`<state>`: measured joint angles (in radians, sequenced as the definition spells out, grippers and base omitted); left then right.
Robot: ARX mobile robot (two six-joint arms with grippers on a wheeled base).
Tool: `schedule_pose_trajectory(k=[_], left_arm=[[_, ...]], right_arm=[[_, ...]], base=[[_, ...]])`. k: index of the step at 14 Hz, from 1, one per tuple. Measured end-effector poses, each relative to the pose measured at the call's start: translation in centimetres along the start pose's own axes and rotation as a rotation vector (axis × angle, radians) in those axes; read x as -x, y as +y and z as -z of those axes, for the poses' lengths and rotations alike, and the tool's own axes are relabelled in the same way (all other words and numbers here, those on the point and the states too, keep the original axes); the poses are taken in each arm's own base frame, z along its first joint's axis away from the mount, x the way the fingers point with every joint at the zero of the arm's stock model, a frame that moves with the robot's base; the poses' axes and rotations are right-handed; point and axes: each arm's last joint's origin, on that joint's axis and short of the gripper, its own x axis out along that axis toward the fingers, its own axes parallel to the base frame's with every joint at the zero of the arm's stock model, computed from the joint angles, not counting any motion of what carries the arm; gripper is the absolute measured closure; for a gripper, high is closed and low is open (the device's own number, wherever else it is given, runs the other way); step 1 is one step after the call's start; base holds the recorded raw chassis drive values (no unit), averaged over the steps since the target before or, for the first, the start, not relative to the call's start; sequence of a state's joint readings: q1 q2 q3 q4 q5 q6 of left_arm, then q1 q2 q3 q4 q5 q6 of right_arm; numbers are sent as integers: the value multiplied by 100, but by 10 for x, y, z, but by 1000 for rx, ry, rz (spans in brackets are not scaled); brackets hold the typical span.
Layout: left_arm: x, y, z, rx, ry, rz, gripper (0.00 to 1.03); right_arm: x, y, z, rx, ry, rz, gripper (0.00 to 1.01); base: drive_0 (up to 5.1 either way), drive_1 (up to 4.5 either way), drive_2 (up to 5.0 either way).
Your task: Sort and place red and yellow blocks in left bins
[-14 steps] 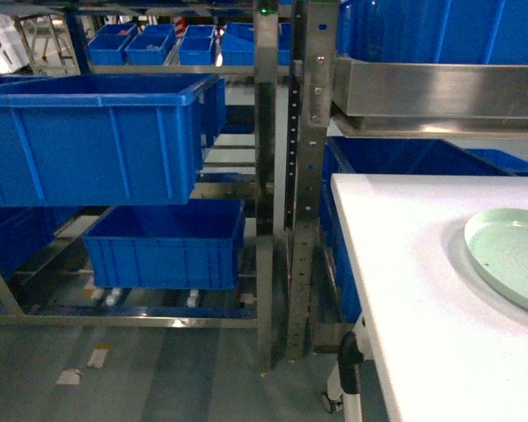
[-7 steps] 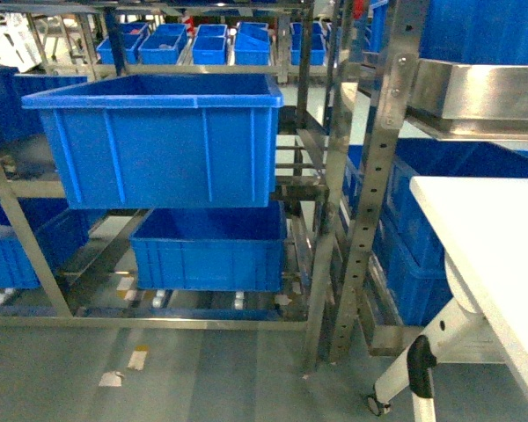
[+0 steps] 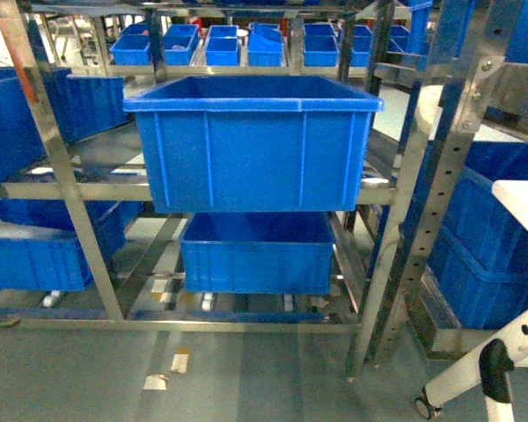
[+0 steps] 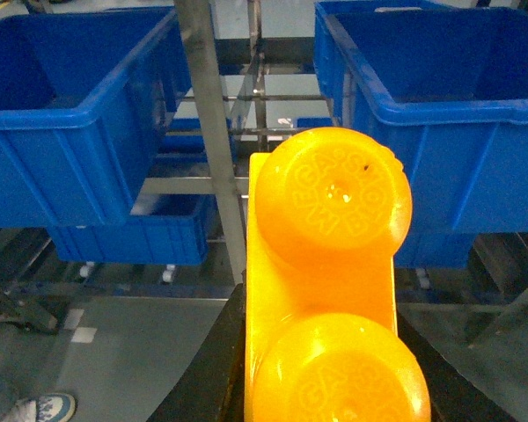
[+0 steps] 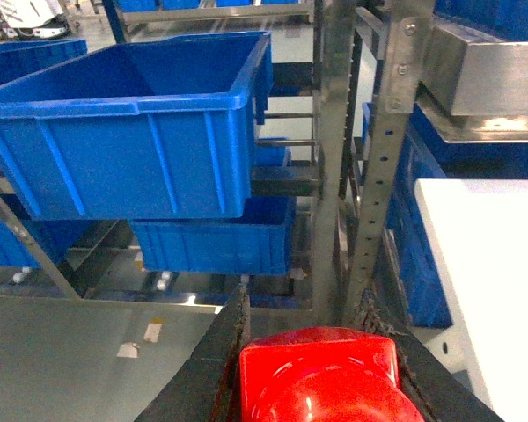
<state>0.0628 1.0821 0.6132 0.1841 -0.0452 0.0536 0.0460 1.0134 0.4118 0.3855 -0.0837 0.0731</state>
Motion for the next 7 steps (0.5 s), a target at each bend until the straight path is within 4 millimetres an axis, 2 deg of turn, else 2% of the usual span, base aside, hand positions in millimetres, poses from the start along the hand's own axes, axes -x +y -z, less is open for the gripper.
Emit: schedule_pose_trajectory(k=[7], left_arm=[[0,1,0,2,-1,-10,77]], right_arm=[[0,1,1,0,7,-6,73]], base=[[-440,306,306]])
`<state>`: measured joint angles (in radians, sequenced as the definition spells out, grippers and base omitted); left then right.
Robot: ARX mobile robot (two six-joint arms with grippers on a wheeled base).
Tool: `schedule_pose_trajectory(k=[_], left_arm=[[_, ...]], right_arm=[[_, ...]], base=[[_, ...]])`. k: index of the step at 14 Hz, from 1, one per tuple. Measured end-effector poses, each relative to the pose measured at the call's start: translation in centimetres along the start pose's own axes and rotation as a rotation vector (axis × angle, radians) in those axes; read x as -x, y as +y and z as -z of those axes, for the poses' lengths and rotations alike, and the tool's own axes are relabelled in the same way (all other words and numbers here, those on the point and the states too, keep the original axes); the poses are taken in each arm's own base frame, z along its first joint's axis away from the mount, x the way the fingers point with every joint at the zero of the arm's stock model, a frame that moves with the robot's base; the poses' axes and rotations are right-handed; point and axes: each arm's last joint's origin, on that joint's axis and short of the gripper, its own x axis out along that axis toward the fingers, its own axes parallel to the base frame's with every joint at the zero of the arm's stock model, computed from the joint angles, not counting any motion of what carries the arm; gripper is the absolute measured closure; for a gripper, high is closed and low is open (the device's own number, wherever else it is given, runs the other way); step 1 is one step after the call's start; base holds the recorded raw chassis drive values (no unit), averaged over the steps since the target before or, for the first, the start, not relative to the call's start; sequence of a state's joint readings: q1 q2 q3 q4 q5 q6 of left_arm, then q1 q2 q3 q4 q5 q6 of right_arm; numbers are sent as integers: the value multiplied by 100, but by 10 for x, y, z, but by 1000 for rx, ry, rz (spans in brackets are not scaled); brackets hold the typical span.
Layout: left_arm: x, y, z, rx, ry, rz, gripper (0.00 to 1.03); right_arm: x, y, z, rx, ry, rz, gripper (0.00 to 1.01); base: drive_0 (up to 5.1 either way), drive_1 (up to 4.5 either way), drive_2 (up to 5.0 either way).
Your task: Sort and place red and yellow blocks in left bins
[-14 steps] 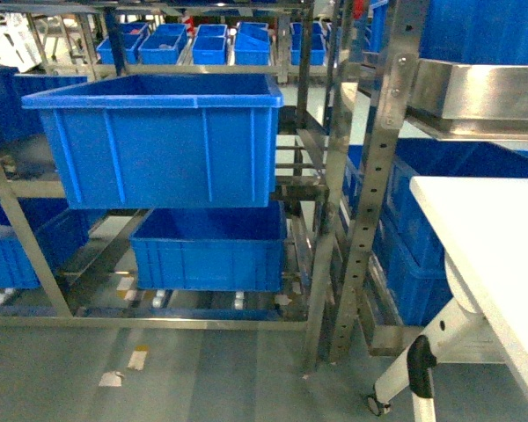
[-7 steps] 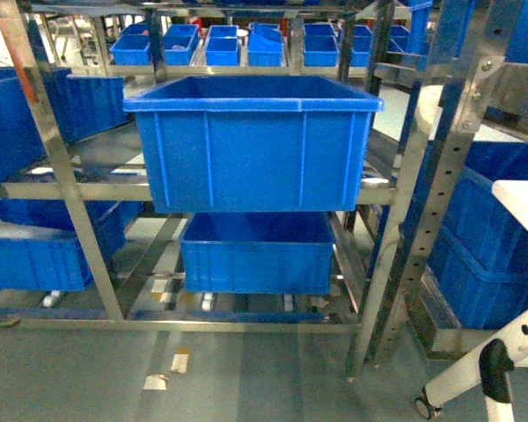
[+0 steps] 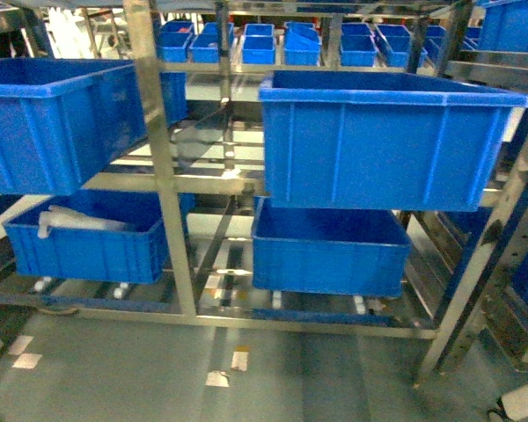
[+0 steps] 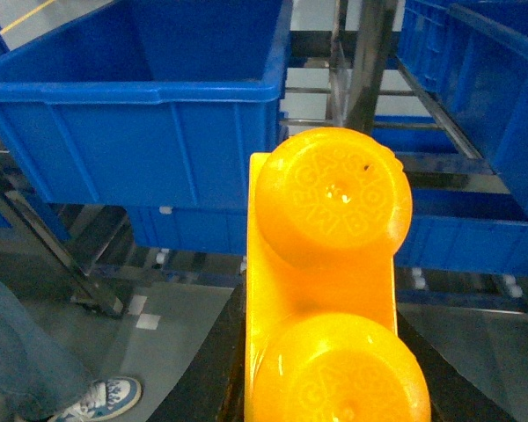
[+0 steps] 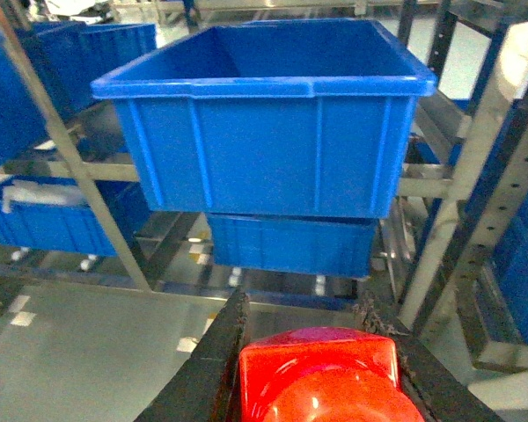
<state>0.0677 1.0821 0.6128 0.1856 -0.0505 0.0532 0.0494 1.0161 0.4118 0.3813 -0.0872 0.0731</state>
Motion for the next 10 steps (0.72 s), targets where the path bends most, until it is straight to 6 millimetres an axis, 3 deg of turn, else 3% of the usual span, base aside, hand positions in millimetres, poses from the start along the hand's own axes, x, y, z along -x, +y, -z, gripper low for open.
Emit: schedule_pose_trajectory(k=[10], left_arm=[[0,-2,0,-2,-1,12,77]], right_arm=[[1,1,-1,1,-9,-2,73]], base=[[-502,244,244]])
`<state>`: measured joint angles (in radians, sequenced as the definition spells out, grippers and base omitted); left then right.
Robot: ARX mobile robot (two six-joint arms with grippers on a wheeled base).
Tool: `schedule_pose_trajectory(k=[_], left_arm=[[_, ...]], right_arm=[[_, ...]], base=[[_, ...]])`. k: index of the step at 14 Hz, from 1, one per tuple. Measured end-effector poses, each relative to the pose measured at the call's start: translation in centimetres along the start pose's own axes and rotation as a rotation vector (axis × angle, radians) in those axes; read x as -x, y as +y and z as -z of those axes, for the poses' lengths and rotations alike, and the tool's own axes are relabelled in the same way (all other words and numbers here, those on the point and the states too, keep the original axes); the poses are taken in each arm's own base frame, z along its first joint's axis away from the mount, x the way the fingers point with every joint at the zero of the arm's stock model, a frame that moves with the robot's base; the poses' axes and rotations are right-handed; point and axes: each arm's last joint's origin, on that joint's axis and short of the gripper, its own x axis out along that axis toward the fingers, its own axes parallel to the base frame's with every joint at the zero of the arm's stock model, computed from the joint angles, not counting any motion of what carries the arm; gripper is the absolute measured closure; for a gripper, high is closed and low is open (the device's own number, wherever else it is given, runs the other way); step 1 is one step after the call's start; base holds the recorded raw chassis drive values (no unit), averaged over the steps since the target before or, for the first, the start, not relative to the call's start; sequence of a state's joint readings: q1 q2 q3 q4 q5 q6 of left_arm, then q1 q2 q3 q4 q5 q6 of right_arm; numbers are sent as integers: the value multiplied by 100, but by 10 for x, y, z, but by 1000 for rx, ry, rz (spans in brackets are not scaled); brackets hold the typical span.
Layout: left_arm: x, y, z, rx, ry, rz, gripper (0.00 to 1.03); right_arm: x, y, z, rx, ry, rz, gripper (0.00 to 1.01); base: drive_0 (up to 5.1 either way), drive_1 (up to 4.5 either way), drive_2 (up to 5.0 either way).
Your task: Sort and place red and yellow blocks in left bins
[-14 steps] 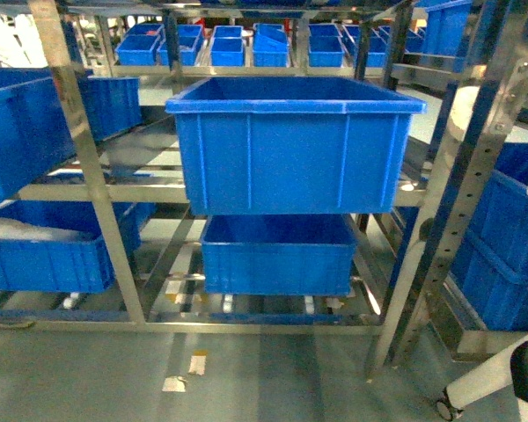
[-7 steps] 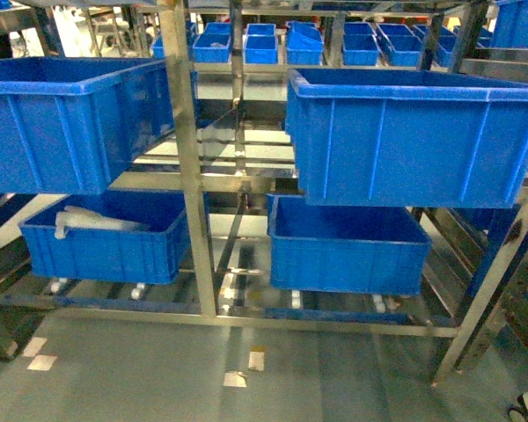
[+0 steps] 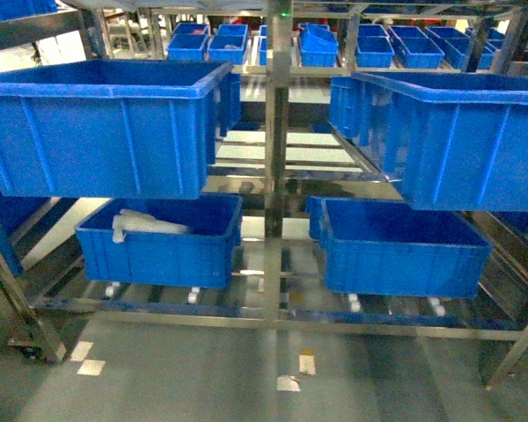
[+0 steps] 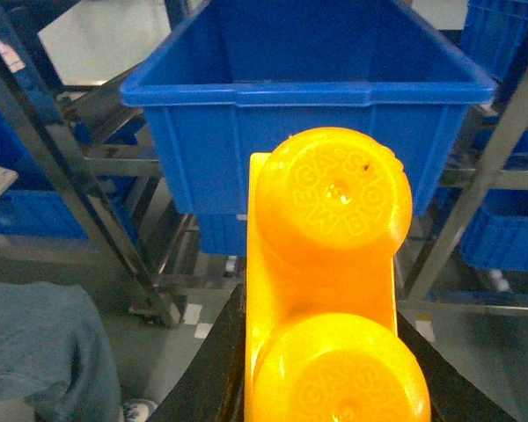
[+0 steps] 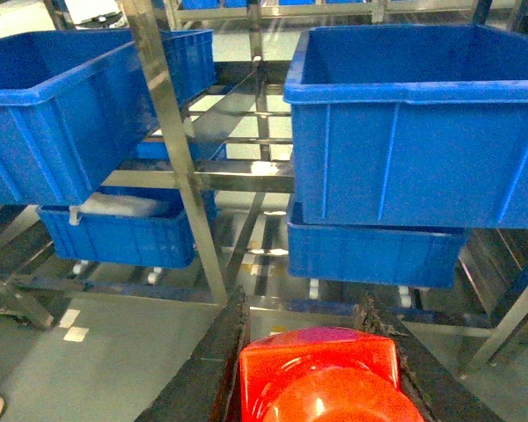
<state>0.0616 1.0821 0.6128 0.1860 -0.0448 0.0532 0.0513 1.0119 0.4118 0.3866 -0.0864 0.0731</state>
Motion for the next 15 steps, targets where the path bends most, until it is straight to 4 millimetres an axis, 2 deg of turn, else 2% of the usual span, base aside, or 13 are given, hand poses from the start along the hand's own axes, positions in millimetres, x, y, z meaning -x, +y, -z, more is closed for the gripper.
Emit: schedule_pose_trajectory(k=[3,13,15], left_arm=[[0,0,0,0,1,-3,77],[0,0,0,0,1,0,77],[0,0,0,0,2,-1,77]], right_arm=[[0,0,1,-1,6,0,73],[0,0,1,3,5,0,73],[0,0,1,3,6,0,73]], base=[[-499,246,246],[0,0,0],[1,312,-309]])
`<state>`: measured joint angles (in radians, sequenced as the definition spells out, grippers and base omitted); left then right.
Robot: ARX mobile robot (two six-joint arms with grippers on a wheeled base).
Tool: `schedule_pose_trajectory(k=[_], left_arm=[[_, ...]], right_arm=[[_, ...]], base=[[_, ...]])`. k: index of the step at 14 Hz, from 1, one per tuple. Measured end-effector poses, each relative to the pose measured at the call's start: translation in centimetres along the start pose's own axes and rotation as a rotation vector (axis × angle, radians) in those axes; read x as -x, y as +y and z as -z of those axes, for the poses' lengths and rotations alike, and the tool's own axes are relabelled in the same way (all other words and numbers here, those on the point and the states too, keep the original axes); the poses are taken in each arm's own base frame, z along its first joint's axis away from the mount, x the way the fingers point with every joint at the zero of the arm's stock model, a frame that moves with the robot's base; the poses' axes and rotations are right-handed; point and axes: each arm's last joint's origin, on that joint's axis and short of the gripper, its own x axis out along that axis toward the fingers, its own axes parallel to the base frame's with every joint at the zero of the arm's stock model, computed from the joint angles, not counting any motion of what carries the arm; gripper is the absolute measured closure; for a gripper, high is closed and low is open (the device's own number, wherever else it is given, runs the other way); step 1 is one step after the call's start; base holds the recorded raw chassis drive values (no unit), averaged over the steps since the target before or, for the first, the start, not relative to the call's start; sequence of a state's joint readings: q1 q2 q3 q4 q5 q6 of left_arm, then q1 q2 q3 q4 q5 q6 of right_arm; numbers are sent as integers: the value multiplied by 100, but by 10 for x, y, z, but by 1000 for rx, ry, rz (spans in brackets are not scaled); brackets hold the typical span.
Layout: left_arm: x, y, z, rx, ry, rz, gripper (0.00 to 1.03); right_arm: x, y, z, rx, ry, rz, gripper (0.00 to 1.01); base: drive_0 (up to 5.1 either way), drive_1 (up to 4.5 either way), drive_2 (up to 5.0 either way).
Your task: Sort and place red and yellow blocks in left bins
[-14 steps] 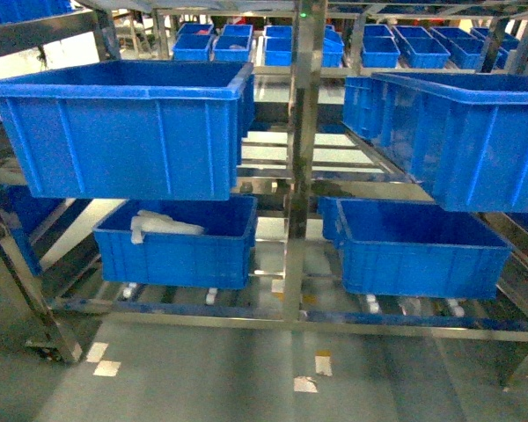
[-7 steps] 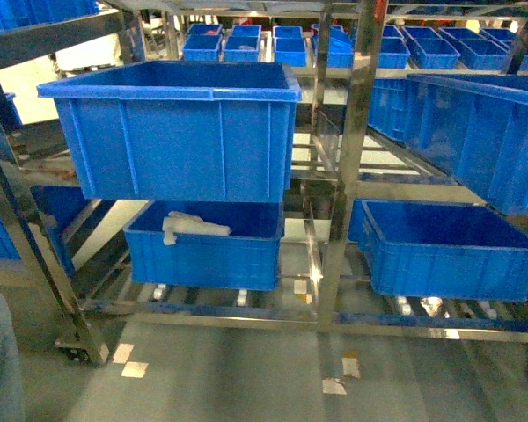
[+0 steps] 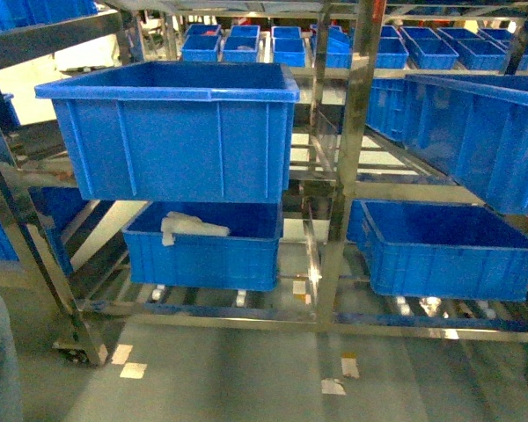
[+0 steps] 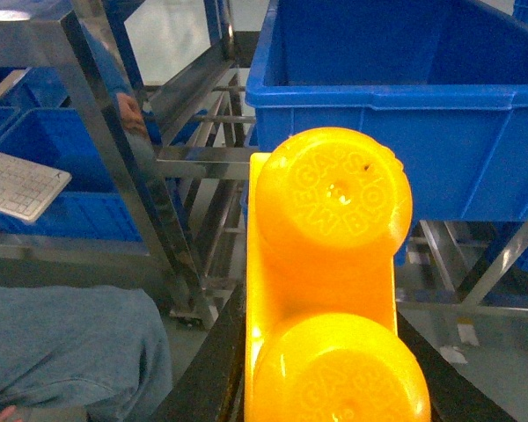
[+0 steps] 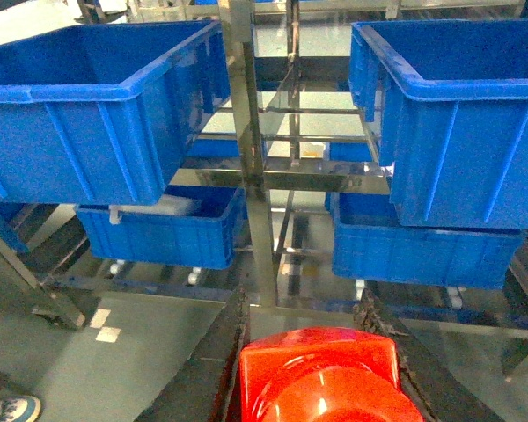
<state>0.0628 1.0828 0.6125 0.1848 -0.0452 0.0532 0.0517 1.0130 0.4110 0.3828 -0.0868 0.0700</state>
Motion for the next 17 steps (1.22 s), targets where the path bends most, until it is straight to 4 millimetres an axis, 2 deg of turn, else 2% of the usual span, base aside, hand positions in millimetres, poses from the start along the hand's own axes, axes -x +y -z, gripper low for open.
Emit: schedule_pose_trajectory(k=[10,13,17], left_arm=[[0,0,0,0,-3,-1,77],[-1,0,1,0,1,1,77],[0,1,0,1,1,-5,77]], right_arm=[[0,0,0,0,-2,1,73],[-1,0,1,0,0,0,73],[0,0,1,0,3,1,73]], base=[[-1,384,-387],[0,0,0],[495,-251,-251]])
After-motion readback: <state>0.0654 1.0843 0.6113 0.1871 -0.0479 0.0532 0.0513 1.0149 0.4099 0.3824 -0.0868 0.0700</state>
